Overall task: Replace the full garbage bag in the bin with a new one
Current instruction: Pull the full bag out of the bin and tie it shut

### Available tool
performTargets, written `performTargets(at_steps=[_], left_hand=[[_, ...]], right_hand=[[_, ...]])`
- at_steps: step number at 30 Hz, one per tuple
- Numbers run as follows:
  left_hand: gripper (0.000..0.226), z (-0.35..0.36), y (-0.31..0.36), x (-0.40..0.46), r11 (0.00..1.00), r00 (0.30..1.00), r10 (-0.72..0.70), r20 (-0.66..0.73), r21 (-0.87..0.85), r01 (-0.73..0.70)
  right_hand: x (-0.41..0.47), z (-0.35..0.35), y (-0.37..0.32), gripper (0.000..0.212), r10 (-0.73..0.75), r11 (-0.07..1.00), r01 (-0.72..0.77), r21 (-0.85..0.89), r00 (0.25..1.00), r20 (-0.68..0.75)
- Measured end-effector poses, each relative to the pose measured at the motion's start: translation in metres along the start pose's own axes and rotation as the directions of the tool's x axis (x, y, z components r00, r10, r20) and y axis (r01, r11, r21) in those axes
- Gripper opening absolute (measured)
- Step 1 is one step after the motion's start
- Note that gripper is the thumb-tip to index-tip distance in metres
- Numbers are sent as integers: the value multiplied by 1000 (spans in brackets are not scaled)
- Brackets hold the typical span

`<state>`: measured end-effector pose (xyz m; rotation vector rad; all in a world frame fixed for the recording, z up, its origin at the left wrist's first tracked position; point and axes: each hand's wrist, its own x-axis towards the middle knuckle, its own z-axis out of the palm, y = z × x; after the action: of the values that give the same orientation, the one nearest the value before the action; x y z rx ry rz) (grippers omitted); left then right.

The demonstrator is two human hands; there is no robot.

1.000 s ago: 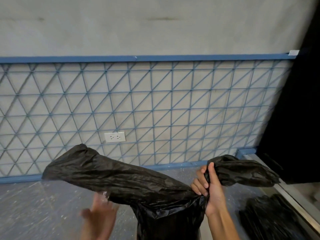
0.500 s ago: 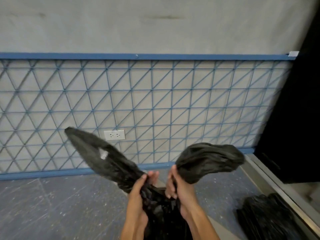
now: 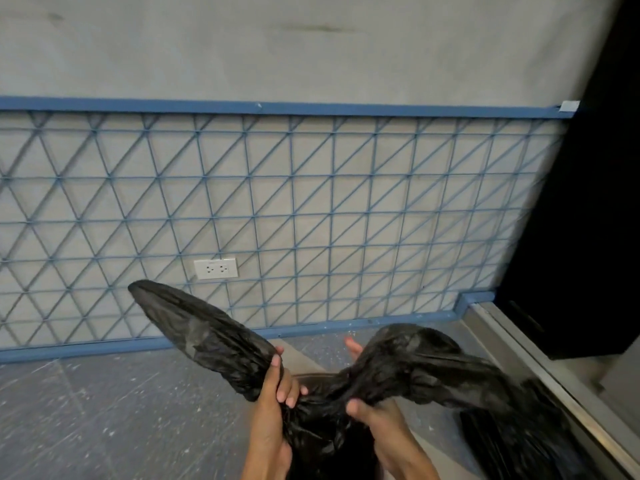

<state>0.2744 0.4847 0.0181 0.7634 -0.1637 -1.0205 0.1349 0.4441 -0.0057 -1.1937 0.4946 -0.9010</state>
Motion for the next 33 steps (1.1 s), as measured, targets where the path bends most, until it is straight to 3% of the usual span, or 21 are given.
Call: performTargets(at_steps=[2,4,5,8,10,13,14,15,16,18,19,20,23,25,27,30,33], left_hand=[[22,4,-1,-5,992,999,2,-33,123,2],[23,3,3,-9,996,999,-36,-25,83,38],[23,3,7,-10,999,999,-48,-2,25,48],[29,-3,18,-7,985,998,-29,53,-167,38],[37,-9,25,0,981,1000,-5,30,-193,11],[34,-9,30,7,999,999,32,16,-18,-32],[36,-6,29,8,992,998,64,4,108,-64],[38,-3,27,8,959,994,112,-2,262,-107],[35,1,26,7,895,985,171,-5,418,-153],[21,10,24,3,740,958,286,28,629,-239],[12,15,24,0,694,946,319,55,666,-273],[4,21,23,-2,667,939,335,82,684,-297],[33,28,27,-3,503,890,416,189,767,-398],[41,24,32,1,297,862,429,269,860,-416],[48,18,36,11,87,882,326,341,918,-387],[40,16,42,27,-123,938,84,335,938,-324],[23,21,45,28,-295,939,-135,316,892,-343]], right_hand=[[16,13,-17,69,17,992,-1,122,992,-128],[25,19,-20,27,85,933,-15,361,980,-181],[25,21,-21,21,116,874,19,486,962,-247],[25,18,-17,36,177,667,158,728,916,-361],[28,16,-19,30,262,653,116,748,892,-367],[49,16,-18,29,438,861,-206,466,765,-472],[59,17,-15,27,435,900,-358,249,739,-514],[68,20,-14,20,405,866,-499,-22,728,-553],[72,29,-17,12,361,766,-579,-281,748,-558],[76,41,-15,42,267,456,-575,-679,817,-511],[76,49,-15,45,242,336,-534,-776,845,-476],[72,58,-14,40,222,226,-479,-848,873,-433],[63,74,-11,32,181,-57,-254,-965,948,-261],[56,79,-13,28,125,-145,-146,-979,978,-164],[45,79,-17,18,-55,-192,-77,-978,996,-67],[31,63,-7,16,-290,-277,79,-958,943,162],[23,45,2,17,-529,-295,176,-939,789,314]])
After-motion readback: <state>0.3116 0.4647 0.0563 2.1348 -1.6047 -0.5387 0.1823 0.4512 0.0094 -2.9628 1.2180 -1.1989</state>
